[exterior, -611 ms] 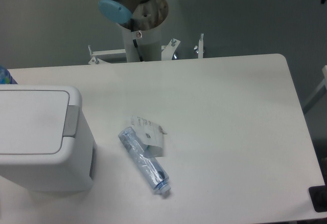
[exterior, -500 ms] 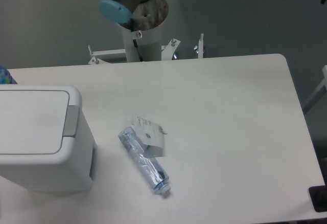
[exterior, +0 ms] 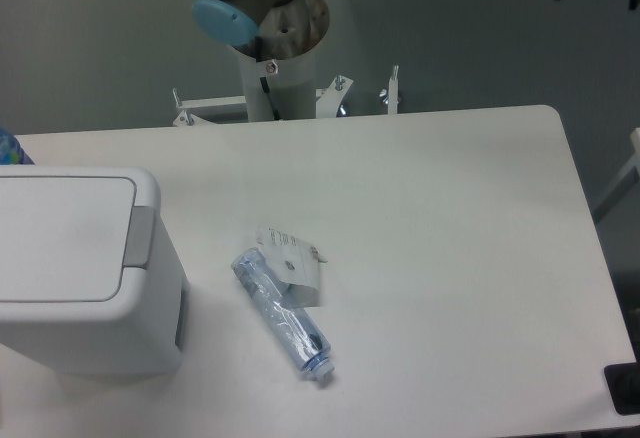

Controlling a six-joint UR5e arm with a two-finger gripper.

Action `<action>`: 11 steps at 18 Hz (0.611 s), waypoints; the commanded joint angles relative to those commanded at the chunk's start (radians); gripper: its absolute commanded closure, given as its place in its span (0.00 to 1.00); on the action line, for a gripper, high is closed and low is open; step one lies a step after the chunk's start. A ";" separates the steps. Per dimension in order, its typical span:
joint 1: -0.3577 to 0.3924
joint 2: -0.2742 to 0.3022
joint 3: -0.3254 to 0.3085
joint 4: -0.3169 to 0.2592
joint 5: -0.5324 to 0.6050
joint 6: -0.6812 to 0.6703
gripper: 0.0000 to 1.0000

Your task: Open the trash can

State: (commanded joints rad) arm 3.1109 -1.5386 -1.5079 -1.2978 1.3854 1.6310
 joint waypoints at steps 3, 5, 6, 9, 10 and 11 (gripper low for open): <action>-0.003 -0.005 -0.002 0.050 -0.100 -0.202 0.00; -0.003 -0.006 -0.005 0.089 -0.152 -0.325 0.00; -0.006 -0.005 -0.006 0.101 -0.157 -0.380 0.00; -0.057 -0.006 -0.008 0.136 -0.155 -0.544 0.00; -0.069 -0.008 -0.006 0.155 -0.155 -0.598 0.00; -0.081 -0.009 -0.006 0.172 -0.157 -0.656 0.00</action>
State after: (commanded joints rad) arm 3.0297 -1.5478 -1.5140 -1.1261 1.2287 0.9747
